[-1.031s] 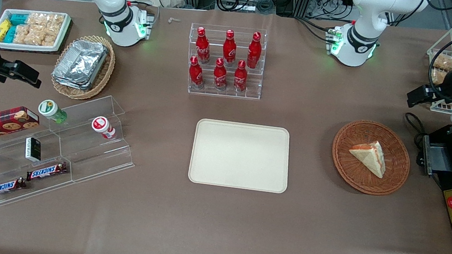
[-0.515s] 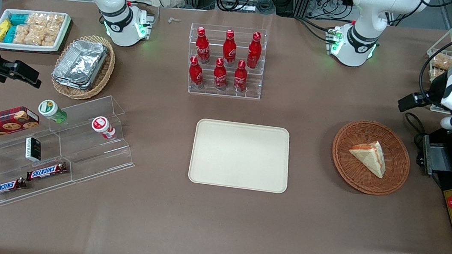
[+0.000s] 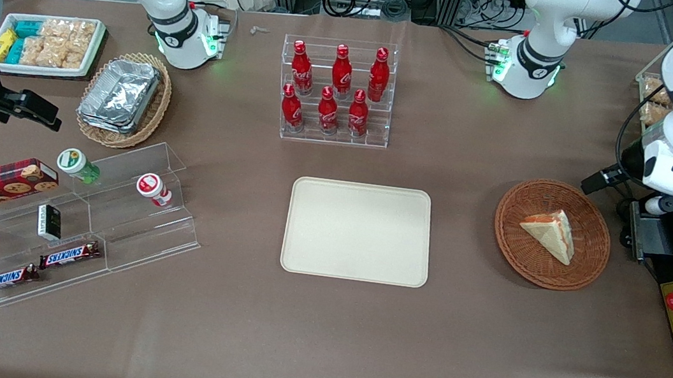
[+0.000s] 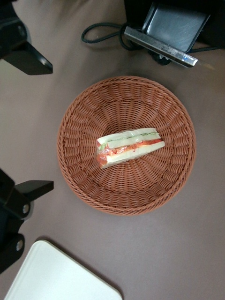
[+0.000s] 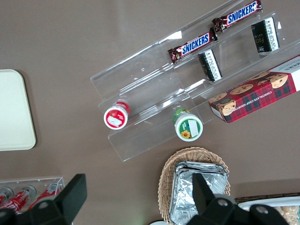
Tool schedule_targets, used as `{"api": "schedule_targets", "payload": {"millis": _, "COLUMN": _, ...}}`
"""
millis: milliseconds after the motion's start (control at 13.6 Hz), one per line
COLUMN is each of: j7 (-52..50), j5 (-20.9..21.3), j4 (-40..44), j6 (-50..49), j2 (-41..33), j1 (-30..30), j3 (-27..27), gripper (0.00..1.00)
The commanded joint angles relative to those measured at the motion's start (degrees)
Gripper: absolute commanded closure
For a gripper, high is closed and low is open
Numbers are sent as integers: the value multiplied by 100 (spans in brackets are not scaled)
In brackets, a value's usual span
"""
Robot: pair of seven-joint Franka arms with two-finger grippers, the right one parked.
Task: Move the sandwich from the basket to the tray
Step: 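Move the left gripper down over the sandwich in the wicker basket, then close the left gripper on the wrapped triangular sandwich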
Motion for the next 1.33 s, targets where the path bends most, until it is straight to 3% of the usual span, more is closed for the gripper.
{"api": "schedule_targets", "payload": {"millis": 0, "j7": -291, "j5": 43, "j4": -348, "j6": 529, "j2": 133, "j1": 3, "j3": 102, "gripper": 0}}
{"api": "schedule_targets", "payload": {"millis": 663, "j7": -791, "j5": -71, "j4": -674, "j6": 1831, "j2": 1170, "j1": -49, "j3": 357, "gripper": 0}}
{"api": "schedule_targets", "payload": {"millis": 1252, "j7": -977, "j5": -335, "j4": -656, "j6": 2219, "j2": 1645, "j1": -85, "j3": 322, "gripper": 0}}
